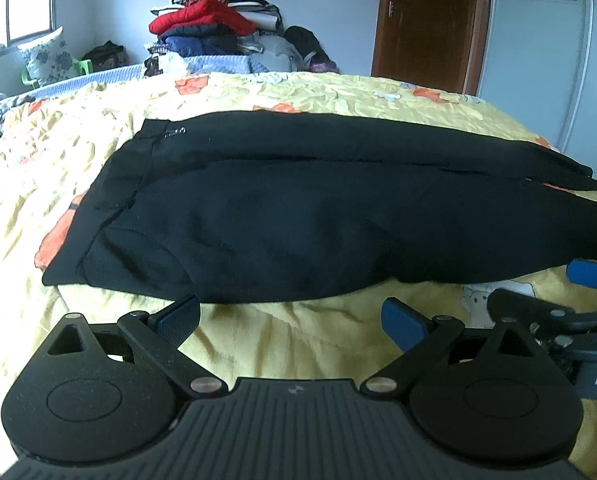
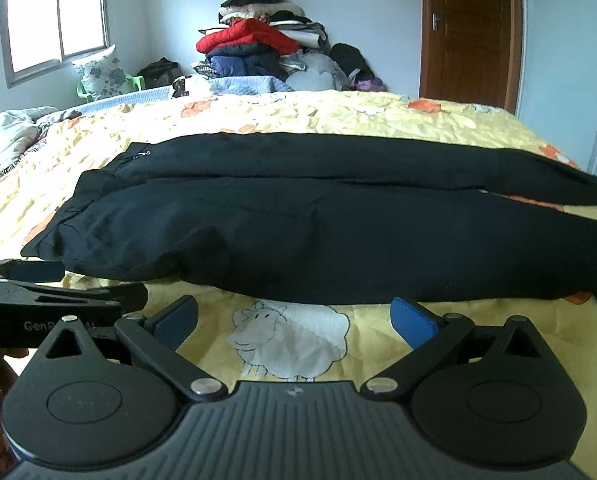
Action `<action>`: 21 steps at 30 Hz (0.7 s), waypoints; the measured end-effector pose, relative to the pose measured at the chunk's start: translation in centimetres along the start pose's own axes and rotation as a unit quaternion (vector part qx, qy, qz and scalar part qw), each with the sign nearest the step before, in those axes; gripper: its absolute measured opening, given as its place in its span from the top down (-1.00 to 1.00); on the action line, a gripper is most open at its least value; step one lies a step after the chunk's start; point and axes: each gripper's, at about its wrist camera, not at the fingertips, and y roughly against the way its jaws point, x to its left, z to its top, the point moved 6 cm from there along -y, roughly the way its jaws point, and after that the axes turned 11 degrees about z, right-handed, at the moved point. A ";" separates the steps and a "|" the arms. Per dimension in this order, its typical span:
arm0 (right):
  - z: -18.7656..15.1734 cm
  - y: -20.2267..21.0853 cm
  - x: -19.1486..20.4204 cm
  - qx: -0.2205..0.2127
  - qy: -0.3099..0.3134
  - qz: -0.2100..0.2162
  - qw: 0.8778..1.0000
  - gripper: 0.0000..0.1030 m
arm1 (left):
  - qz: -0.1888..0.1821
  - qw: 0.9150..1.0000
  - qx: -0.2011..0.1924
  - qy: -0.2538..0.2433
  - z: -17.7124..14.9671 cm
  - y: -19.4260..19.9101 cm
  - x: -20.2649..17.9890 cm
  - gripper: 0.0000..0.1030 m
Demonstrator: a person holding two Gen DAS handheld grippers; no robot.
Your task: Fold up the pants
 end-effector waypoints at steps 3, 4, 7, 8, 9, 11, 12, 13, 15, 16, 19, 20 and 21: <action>0.4 0.2 0.1 -0.007 0.005 -0.001 1.000 -1.00 | 0.002 1.000 0.005 0.005 0.0 -0.2 0.3 -0.92; 0.5 0.2 0.2 -0.011 0.008 0.002 1.000 -1.00 | 0.002 1.000 0.007 0.007 -0.1 -0.3 0.4 -0.92; 1.1 0.7 0.7 -0.034 0.034 0.018 0.999 -1.00 | -0.008 1.000 0.026 0.004 -0.5 -0.5 0.3 -0.93; 1.6 1.0 1.0 -0.049 0.049 0.028 0.997 -1.00 | -0.015 0.999 0.031 0.000 -0.7 -0.5 0.2 -0.93; 2.2 1.5 1.3 -0.071 0.071 0.040 0.994 -1.00 | -0.024 0.999 0.036 -0.004 -0.9 -0.6 0.1 -0.93; 3.6 2.4 2.0 -0.113 0.123 0.053 0.985 -1.00 | -0.039 0.998 0.039 -0.010 -1.1 -0.5 -0.1 -0.91; 4.3 2.5 2.3 -0.127 0.152 0.055 0.979 -1.00 | -0.045 0.998 0.033 -0.007 -1.0 -0.3 0.0 -0.89; 5.2 2.3 2.6 -0.134 0.191 0.053 0.971 -1.00 | -0.050 0.998 0.025 0.002 -0.8 -0.1 0.3 -0.87; 6.8 1.2 2.7 -0.129 0.235 0.047 0.962 -1.00 | -0.048 0.999 0.011 0.023 -0.2 0.2 1.0 -0.87; 7.8 0.5 2.7 -0.123 0.248 0.049 0.960 -1.00 | -0.046 0.998 0.006 0.035 0.1 0.2 1.4 -0.87; 10.8 -2.1 2.4 -0.108 0.267 0.095 0.953 -1.00 | -0.048 0.996 -0.002 0.080 1.4 -0.4 3.3 -0.83; 11.8 -3.5 2.4 -0.094 0.276 0.125 0.948 -1.00 | -0.050 0.994 0.005 0.097 1.8 -0.8 4.0 -0.82; 12.6 -4.6 2.4 -0.083 0.281 0.146 0.945 -1.00 | -0.052 0.992 0.018 0.115 2.3 -1.5 4.8 -0.82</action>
